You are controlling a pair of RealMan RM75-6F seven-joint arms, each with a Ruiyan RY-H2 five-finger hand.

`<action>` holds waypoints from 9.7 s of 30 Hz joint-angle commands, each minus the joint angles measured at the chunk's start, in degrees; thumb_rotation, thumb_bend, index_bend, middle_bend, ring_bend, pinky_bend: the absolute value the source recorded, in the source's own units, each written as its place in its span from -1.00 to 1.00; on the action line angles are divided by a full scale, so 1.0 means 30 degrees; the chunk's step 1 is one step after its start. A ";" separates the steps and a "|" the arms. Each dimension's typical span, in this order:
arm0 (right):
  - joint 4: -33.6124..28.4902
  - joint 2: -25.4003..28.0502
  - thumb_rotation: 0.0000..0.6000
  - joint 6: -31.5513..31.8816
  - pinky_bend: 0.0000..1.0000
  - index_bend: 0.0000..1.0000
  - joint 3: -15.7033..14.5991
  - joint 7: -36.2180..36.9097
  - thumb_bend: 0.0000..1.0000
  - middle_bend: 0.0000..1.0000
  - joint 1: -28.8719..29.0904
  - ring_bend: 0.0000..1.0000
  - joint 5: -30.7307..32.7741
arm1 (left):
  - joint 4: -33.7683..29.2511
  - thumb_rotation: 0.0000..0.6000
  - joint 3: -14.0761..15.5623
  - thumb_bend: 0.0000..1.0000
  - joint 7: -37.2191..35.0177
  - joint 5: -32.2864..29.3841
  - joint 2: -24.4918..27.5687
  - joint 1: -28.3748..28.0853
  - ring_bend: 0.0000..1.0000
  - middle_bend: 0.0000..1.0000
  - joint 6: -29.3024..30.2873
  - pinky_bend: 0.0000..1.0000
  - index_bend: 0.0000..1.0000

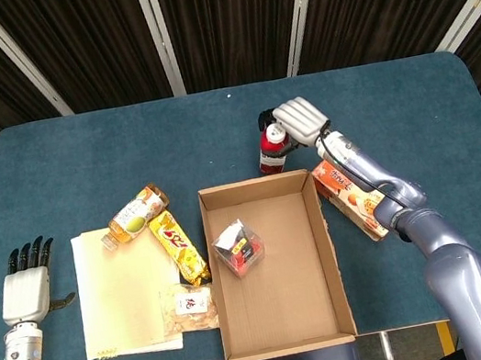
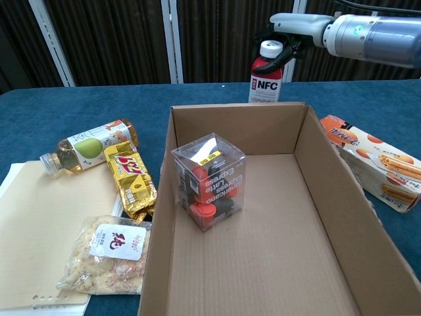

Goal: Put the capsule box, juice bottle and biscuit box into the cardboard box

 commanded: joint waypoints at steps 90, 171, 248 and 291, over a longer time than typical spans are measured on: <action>-2.9084 1.6439 1.00 0.1107 -0.97 -1.00 0.2691 -2.0974 -1.00 -1.00 -0.3488 -1.00 1.1731 | -0.2532 0.68 0.1623 -1.00 -0.2381 0.3976 0.1926 0.1006 -1.00 -1.00 0.1335 -1.00 -1.00; -1.3002 0.5700 1.00 -0.3414 -1.00 -1.00 0.2962 -1.9317 -1.00 -1.00 -0.4255 -1.00 1.4129 | -0.1360 0.69 0.1546 -1.00 -0.1134 0.2501 0.0736 0.0150 -1.00 -1.00 -0.0196 -1.00 -1.00; -1.1768 0.4400 1.00 -0.4655 -0.07 -0.76 0.2045 -1.8376 -0.93 -0.86 -0.5256 -0.61 1.4562 | -0.1202 0.68 0.1834 -1.00 -0.1310 0.3040 0.0738 0.0271 -1.00 -1.00 -0.0341 -1.00 -1.00; -2.0501 0.9389 1.00 0.1152 1.00 0.46 0.4290 -2.4498 -0.35 0.17 -0.4023 0.55 1.5477 | -0.1740 0.68 0.1823 -1.00 -0.1777 0.3519 0.1223 0.0557 -1.00 -1.00 0.0387 -1.00 -1.00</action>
